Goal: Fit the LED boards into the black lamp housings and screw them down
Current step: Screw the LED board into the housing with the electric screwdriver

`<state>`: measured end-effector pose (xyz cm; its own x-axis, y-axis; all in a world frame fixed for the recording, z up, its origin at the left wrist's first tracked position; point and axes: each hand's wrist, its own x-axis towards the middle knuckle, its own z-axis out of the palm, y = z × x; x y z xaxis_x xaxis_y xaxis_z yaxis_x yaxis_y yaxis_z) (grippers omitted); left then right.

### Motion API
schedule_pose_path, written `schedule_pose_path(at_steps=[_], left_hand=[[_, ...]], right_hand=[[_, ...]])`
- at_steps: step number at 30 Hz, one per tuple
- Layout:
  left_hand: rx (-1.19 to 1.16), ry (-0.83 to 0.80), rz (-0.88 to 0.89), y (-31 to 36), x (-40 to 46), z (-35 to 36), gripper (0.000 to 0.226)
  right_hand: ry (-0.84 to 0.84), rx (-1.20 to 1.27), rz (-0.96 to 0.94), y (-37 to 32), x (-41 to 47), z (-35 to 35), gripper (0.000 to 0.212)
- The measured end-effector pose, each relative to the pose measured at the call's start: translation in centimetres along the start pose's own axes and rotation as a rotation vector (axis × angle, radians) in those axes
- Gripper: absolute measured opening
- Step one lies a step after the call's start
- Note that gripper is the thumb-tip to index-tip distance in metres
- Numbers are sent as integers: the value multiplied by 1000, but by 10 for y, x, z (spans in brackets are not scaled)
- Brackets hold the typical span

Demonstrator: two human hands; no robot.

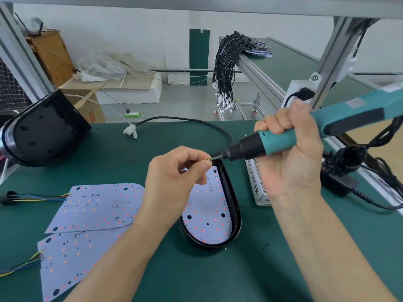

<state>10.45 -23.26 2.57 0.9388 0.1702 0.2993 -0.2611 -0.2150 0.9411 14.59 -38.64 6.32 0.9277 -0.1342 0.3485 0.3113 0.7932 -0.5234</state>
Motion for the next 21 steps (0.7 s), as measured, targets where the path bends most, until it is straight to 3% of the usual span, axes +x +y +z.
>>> schedule_pose_path(at_steps=[10, 21], left_hand=[[-39, 74, -11, -8, 0, 5, 24], [-133, 42, -43, -4, 0, 5, 30]], right_hand=[[98, -9, -22, 9, -4, -1, 25], [123, 14, -4, 7, -2, -2, 25]])
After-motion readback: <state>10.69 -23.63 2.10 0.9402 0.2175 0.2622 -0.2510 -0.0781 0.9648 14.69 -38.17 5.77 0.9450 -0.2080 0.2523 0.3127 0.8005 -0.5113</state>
